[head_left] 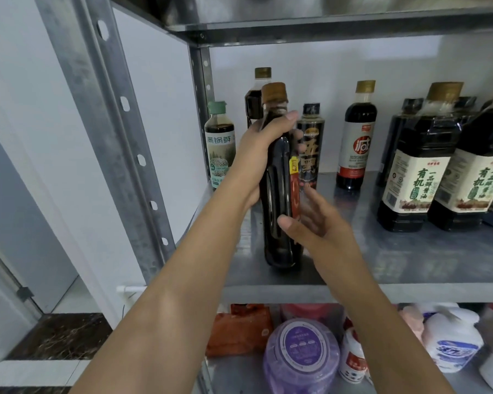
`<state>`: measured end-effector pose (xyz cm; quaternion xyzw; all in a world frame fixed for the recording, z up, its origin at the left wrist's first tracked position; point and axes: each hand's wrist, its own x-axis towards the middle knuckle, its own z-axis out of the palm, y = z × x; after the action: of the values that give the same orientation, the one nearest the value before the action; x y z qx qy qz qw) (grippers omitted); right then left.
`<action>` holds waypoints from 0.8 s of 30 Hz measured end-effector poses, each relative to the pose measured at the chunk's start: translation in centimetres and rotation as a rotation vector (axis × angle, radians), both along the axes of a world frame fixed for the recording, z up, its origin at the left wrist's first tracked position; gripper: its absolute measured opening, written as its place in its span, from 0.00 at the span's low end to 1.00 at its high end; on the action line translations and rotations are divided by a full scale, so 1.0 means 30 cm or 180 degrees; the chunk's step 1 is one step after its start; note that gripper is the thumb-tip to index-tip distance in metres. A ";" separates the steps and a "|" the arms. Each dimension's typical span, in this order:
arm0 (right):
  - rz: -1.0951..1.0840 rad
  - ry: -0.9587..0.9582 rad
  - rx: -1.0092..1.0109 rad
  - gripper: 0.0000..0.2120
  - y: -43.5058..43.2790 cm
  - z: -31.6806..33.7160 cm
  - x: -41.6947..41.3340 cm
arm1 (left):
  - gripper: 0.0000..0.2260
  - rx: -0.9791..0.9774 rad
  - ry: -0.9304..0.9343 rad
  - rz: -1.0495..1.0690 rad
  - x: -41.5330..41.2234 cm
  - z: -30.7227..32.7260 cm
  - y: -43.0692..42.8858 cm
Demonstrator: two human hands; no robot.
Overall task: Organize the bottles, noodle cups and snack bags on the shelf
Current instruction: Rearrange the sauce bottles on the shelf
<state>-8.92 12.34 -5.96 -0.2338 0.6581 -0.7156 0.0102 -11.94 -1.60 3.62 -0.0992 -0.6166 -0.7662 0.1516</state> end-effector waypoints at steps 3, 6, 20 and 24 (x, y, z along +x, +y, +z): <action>0.0083 -0.0052 0.0018 0.36 -0.011 0.002 0.008 | 0.14 -0.0024 0.0116 -0.0120 0.010 0.001 -0.001; -0.0370 0.0070 0.0255 0.34 -0.032 0.001 0.018 | 0.18 -0.0366 0.0224 0.0225 0.016 0.008 -0.006; -0.0323 0.0126 0.0351 0.28 -0.045 0.028 0.019 | 0.24 -0.0148 0.0334 0.0520 0.010 -0.002 -0.013; -0.0305 0.0155 0.0641 0.27 -0.054 0.037 -0.010 | 0.18 -0.0629 0.0153 0.0502 0.046 0.037 -0.053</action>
<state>-9.21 10.72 -4.86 -0.2172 0.7371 -0.6397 -0.0166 -10.55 -3.19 4.71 -0.0832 -0.6911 -0.6848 0.2157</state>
